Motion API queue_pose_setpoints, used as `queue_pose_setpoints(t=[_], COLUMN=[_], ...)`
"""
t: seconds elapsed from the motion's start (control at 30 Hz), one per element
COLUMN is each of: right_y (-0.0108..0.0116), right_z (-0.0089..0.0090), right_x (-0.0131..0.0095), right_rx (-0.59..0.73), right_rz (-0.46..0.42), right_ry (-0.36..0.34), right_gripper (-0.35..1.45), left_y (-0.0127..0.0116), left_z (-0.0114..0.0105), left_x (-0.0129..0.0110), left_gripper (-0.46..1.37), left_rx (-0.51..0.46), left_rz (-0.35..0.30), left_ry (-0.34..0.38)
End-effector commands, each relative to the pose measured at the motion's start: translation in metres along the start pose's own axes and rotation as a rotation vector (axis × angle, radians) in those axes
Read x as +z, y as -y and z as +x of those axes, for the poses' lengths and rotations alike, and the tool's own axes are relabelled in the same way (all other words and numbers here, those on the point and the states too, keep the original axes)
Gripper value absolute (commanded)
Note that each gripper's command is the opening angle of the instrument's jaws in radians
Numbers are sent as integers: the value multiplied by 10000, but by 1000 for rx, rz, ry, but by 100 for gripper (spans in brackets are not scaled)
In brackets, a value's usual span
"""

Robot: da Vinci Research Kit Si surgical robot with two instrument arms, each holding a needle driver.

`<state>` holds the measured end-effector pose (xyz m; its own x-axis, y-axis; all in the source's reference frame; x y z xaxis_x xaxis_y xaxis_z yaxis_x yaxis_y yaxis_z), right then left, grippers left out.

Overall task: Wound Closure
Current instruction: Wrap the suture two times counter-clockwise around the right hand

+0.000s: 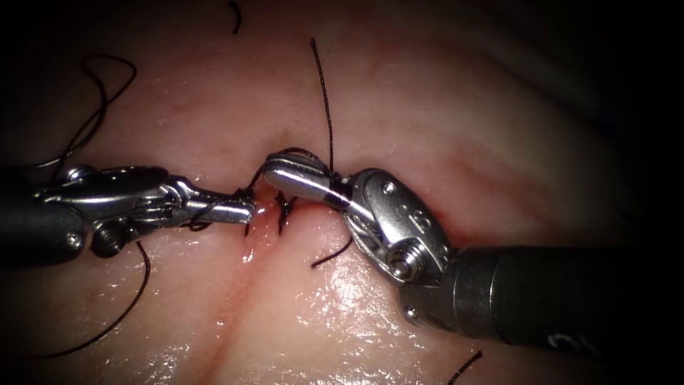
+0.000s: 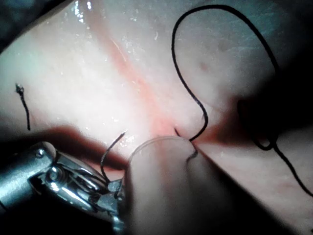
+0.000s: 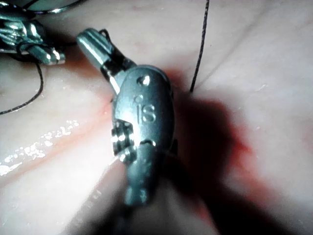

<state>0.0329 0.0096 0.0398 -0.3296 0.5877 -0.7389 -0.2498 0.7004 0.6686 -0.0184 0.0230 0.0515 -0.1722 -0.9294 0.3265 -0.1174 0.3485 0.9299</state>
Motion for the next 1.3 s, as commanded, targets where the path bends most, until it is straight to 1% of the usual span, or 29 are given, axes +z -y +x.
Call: queue_pose_setpoints(t=[0.03,0.23,0.27,0.5,0.6,0.63,0.67,0.73,0.77,0.8,0.83,0.9,1.1,1.3], right_y=[1,2,2,2,1,0,0,-1,-2,-3,-3,-4,-5,-9], right_z=[0,1,1,3,5,6,7,10,11,12,13,15,18,25], right_x=[0,1,1,-2,-3,-3,-4,-4,-5,-4,-3,-3,-10,-30], right_rx=[-1,-5,-5,-4,-2,-1,-1,1,2,3,4,5,7,9], right_rz=[-1,-15,-16,-14,-13,-14,-14,-14,-15,-16,-17,-18,-13,-4], right_ry=[0,1,1,2,2,3,3,4,4,5,5,5,7,12], right_gripper=[36,41,45,44,49,55,57,69,79,102,116,127,130,126], left_y=[0,2,2,4,6,6,6,5,4,3,3,3,5,12], left_z=[-1,-3,-3,-3,-3,-3,-4,-7,-8,-10,-12,-14,-19,-28], left_x=[0,-1,-2,-7,-11,-15,-16,-23,-25,-29,-31,-34,-38,-55], left_gripper=[-35,-35,-35,-35,-35,-35,-35,-35,-35,-35,-35,-35,-35,-35], left_rx=[2,6,6,5,10,15,14,17,16,19,18,22,29,40], left_rz=[-2,0,0,4,8,10,11,13,14,14,12,14,14,8], left_ry=[-1,-1,-1,-5,-4,-6,-7,-6,-7,-4,-4,-6,-6,-4])
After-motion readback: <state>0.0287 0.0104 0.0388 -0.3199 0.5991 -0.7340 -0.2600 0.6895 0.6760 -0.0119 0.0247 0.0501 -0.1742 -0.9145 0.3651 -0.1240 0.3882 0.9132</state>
